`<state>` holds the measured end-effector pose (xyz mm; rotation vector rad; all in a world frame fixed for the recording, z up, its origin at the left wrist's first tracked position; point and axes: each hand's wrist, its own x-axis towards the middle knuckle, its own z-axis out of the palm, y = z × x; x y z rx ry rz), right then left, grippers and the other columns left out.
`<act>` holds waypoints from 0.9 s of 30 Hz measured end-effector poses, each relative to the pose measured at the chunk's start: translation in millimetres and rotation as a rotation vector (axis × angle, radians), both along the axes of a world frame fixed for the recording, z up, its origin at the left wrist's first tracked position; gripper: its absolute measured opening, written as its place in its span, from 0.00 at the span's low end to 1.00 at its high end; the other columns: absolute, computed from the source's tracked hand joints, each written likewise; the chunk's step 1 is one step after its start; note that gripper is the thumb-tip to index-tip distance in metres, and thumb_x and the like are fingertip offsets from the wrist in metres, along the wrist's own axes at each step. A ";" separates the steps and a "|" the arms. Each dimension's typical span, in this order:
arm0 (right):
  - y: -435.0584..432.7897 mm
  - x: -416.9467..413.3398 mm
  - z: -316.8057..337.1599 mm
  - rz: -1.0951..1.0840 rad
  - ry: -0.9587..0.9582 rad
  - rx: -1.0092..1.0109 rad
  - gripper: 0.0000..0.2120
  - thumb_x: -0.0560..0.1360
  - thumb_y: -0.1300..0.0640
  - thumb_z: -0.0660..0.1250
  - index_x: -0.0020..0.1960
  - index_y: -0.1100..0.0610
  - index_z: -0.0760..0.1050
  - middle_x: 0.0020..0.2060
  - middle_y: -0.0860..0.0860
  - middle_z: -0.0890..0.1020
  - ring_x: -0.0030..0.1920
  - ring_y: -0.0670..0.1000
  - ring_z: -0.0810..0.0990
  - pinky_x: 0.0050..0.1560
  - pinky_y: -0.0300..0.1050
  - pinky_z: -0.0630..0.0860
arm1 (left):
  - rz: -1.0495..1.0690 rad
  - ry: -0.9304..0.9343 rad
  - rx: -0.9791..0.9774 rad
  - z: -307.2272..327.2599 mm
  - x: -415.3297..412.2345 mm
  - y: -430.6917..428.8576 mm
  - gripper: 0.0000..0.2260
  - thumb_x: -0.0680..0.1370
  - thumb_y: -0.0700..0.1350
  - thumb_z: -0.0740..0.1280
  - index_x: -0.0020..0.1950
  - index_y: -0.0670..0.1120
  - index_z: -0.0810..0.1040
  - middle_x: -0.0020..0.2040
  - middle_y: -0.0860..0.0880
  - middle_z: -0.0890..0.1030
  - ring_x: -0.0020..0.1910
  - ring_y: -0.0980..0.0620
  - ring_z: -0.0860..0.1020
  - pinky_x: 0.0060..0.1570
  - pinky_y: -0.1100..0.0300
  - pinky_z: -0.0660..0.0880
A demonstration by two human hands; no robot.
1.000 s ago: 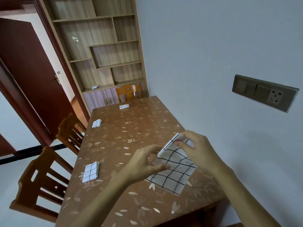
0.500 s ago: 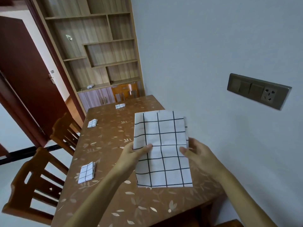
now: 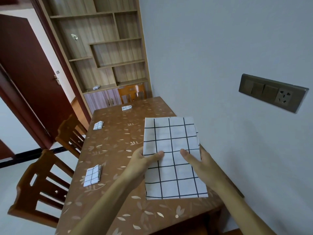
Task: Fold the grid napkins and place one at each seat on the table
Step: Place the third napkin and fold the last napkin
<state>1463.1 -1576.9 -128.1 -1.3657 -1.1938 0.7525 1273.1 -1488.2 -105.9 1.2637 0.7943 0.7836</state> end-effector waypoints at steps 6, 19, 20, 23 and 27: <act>9.0 4.4 -2.4 -0.009 0.036 0.048 0.09 0.79 0.49 0.66 0.51 0.53 0.82 0.46 0.50 0.86 0.50 0.49 0.84 0.52 0.35 0.77 | 0.046 0.037 0.057 -4.0 0.1 6.5 0.11 0.77 0.38 0.72 0.59 0.41 0.81 0.53 0.45 0.87 0.51 0.44 0.86 0.48 0.51 0.83; 24.8 13.2 -9.1 -0.189 0.085 0.050 0.18 0.80 0.53 0.66 0.33 0.50 0.65 0.22 0.41 0.68 0.24 0.41 0.64 0.29 0.33 0.63 | 0.153 0.054 0.206 -18.4 -10.8 14.6 0.08 0.83 0.42 0.64 0.56 0.41 0.82 0.53 0.37 0.85 0.50 0.41 0.84 0.55 0.39 0.79; 25.3 10.0 -6.5 -0.167 0.086 0.045 0.15 0.80 0.53 0.66 0.35 0.47 0.67 0.23 0.39 0.73 0.25 0.39 0.69 0.30 0.29 0.66 | 0.198 0.066 0.254 -20.2 -8.2 12.8 0.09 0.83 0.43 0.64 0.54 0.41 0.81 0.51 0.36 0.84 0.47 0.43 0.83 0.51 0.40 0.79; 24.3 -1.2 0.1 -0.067 0.036 -0.034 0.09 0.79 0.49 0.67 0.44 0.43 0.68 0.33 0.31 0.73 0.34 0.24 0.72 0.36 0.21 0.67 | 0.319 0.161 0.452 -25.7 -1.0 10.4 0.09 0.84 0.47 0.63 0.50 0.44 0.80 0.47 0.38 0.83 0.43 0.47 0.80 0.43 0.47 0.78; 27.1 -3.3 -4.0 -0.151 0.026 0.015 0.13 0.76 0.51 0.72 0.58 0.47 0.74 0.52 0.34 0.79 0.53 0.32 0.78 0.48 0.24 0.72 | 0.349 0.279 0.556 -24.1 2.5 3.3 0.08 0.81 0.51 0.67 0.59 0.53 0.79 0.52 0.59 0.85 0.50 0.61 0.83 0.47 0.61 0.81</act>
